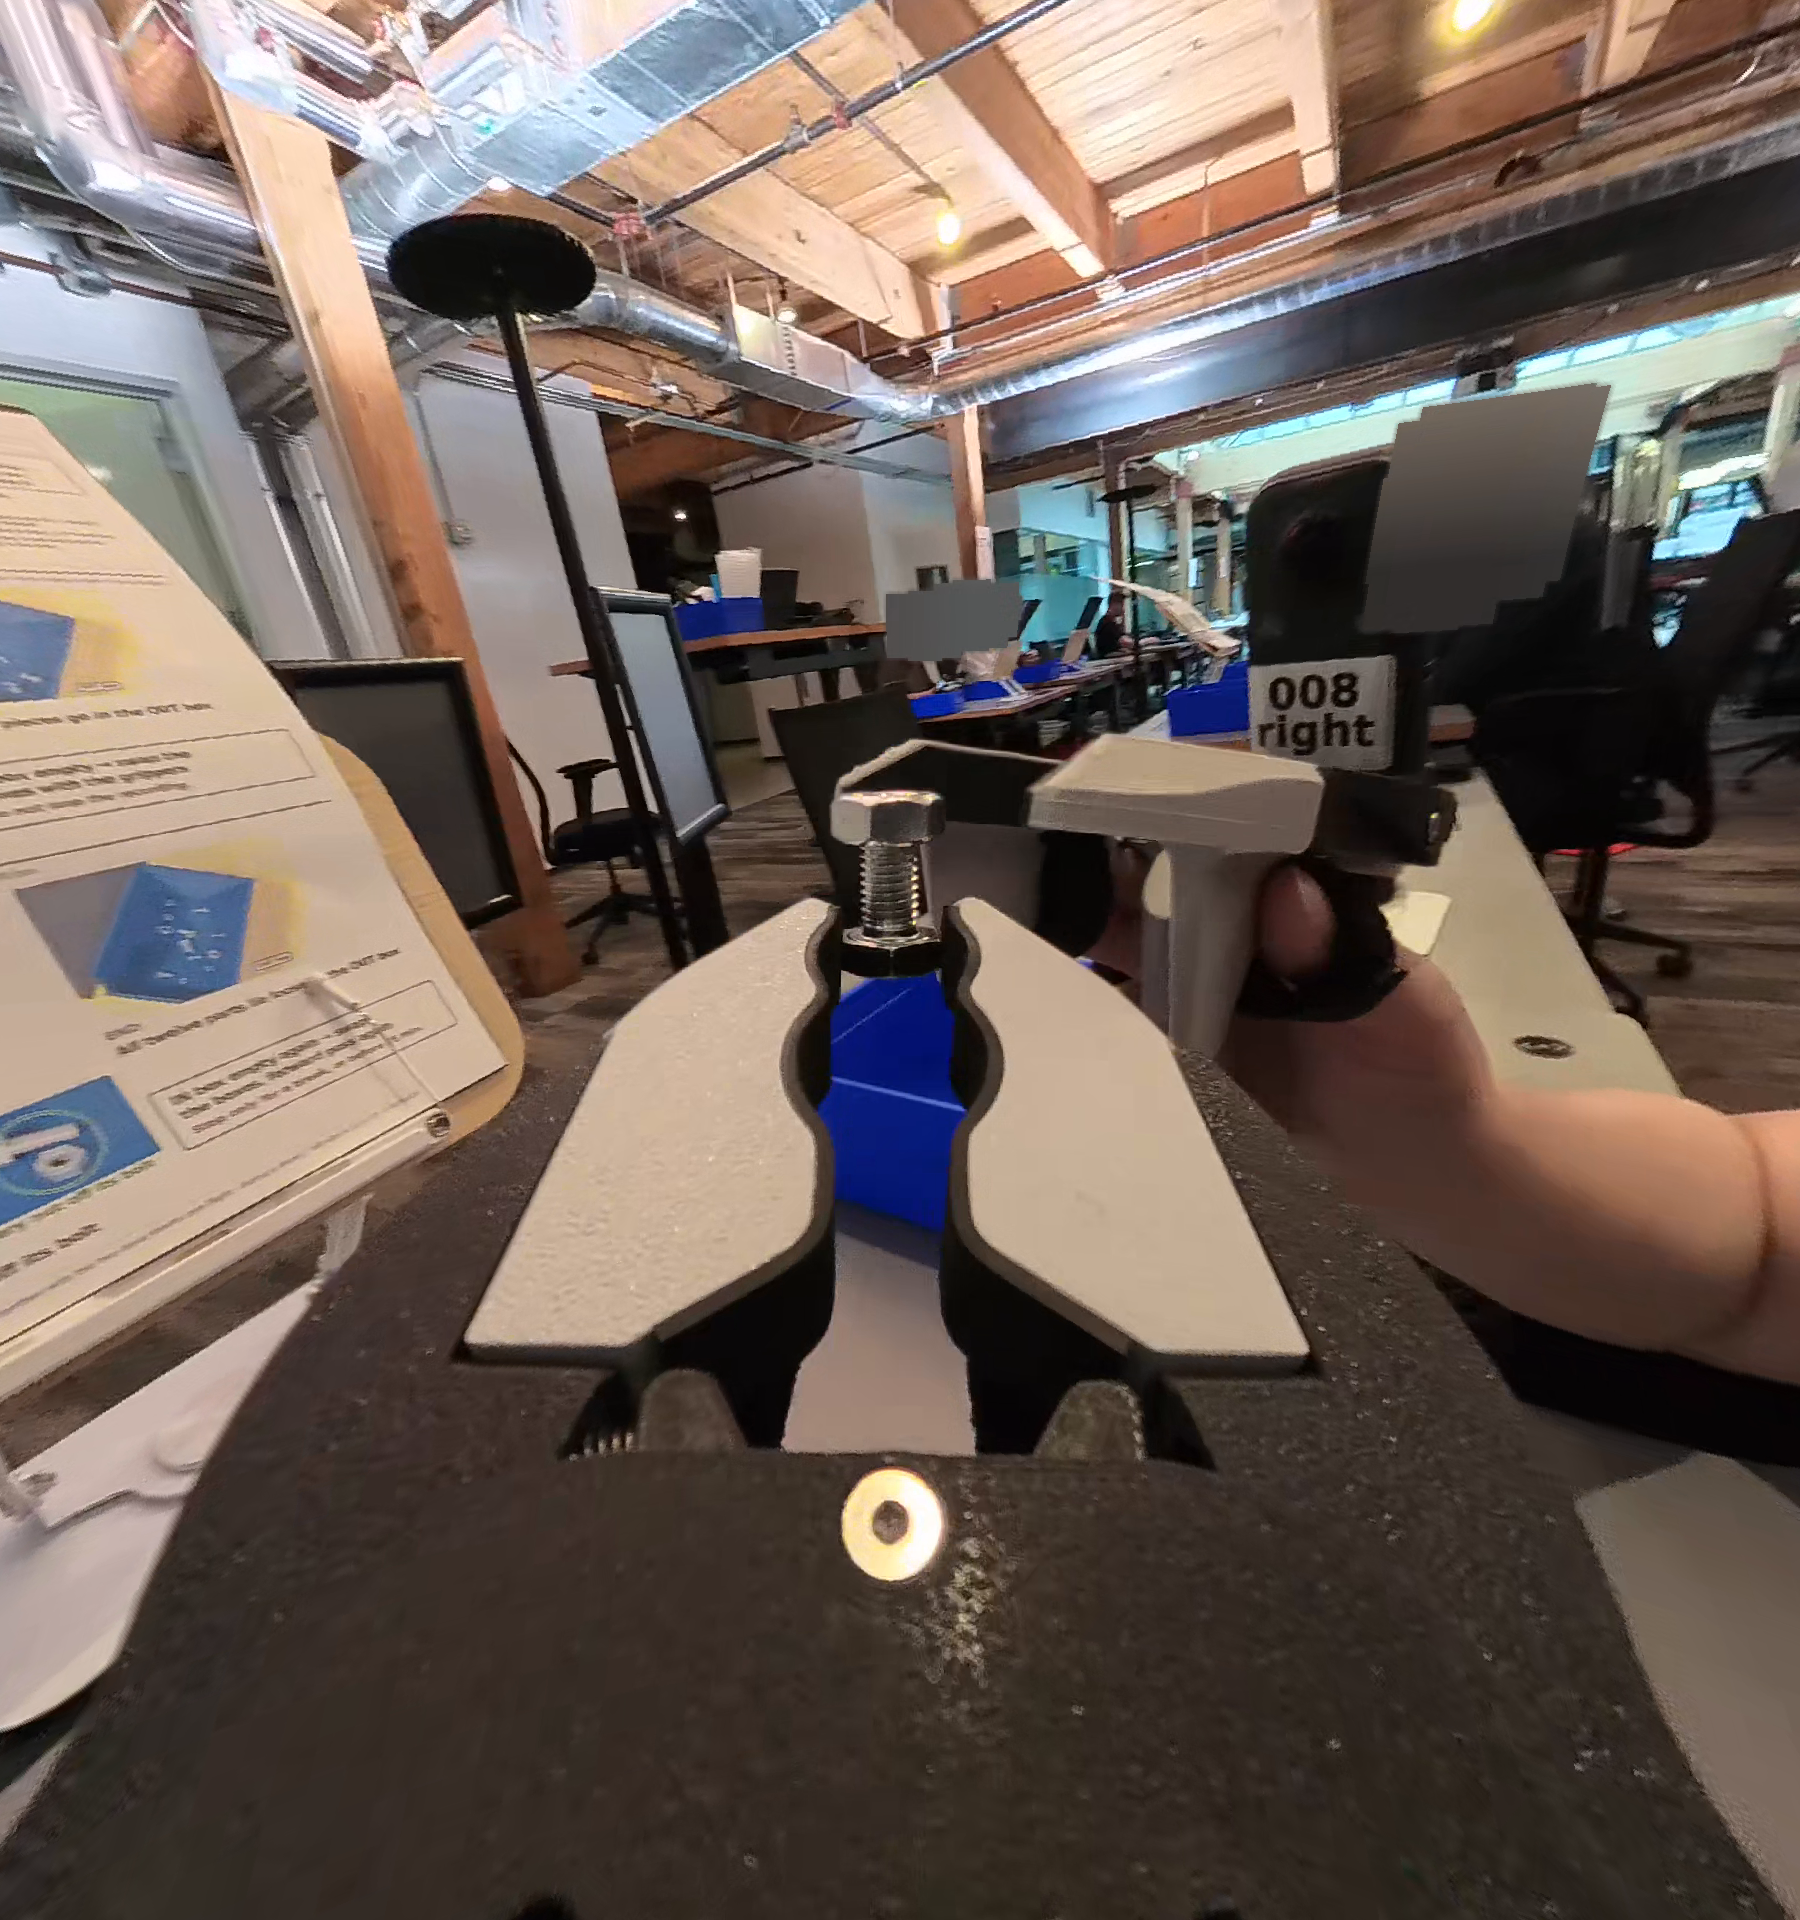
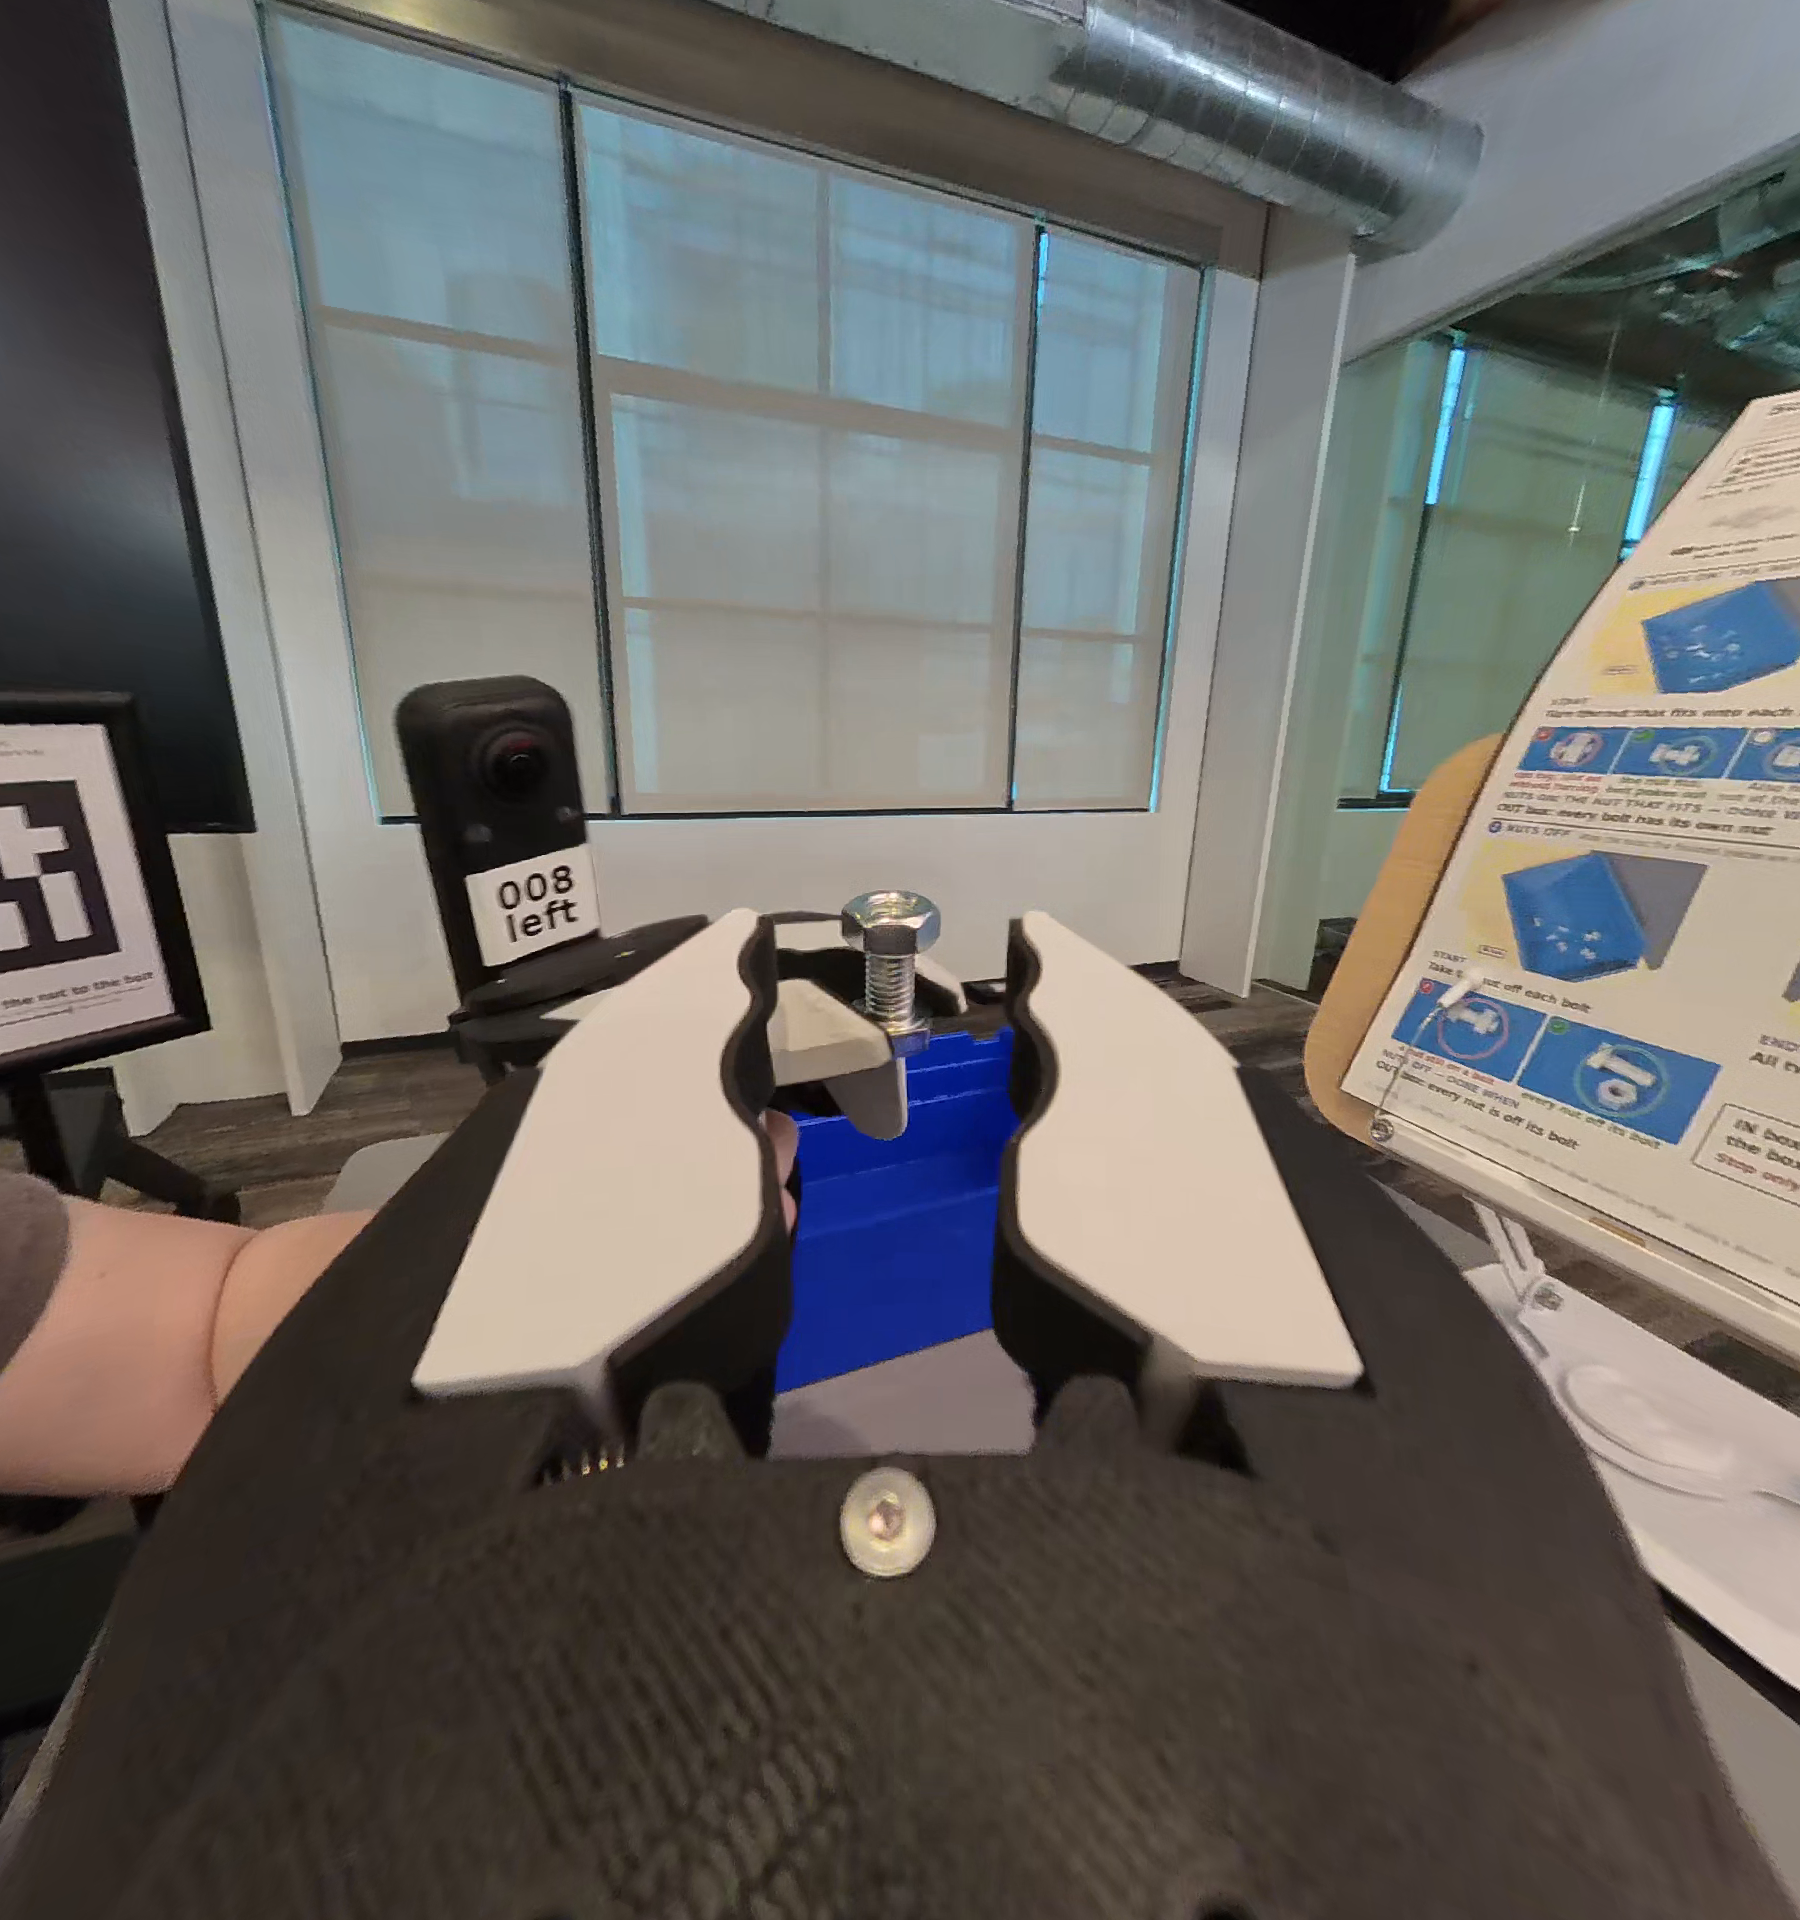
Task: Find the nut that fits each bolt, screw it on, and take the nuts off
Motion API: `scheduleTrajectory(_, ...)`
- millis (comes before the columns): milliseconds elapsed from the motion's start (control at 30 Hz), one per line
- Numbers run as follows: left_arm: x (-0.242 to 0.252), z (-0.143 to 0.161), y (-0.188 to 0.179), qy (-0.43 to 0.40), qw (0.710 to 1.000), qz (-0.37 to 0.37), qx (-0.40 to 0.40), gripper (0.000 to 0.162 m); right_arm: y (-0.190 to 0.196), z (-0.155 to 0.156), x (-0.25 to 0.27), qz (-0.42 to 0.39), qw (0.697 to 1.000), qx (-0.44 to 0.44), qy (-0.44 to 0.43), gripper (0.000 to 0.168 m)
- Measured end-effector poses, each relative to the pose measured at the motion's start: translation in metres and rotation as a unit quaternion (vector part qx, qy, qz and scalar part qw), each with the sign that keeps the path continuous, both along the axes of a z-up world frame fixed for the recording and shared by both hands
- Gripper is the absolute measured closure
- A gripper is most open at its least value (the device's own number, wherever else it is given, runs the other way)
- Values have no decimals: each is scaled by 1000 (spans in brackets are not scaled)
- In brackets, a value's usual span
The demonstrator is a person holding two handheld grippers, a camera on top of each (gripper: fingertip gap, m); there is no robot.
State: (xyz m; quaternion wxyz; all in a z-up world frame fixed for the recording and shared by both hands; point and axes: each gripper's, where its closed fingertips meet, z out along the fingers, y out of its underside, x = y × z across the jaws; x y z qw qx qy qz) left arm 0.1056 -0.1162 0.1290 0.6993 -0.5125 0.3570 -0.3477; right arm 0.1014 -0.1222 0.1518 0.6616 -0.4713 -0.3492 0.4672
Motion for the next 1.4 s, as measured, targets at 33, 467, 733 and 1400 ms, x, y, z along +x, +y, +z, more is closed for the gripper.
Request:
scheduleTrajectory(33, 0, -1, 1, 3, 1000, 7, 3, 144, 1, -1, 0, -8, 1000, -1, 0, 127)
scheduleTrajectory(467, 11, 0, -22, 21, 995, -96, -6, 144, -16, -1, -2, 104, 994, 17, -22, 148)
scheduleTrajectory(733, 32, -10, -89, 19, 903, -405, -139, 144, -77, -11, 20, 447, 894, 16, -18, 148)
scheduleTrajectory(1400, 28, -4, -90, -11, 887, -434, -156, 144, -64, 3, 30, 427, 903, 10, 43, 116)
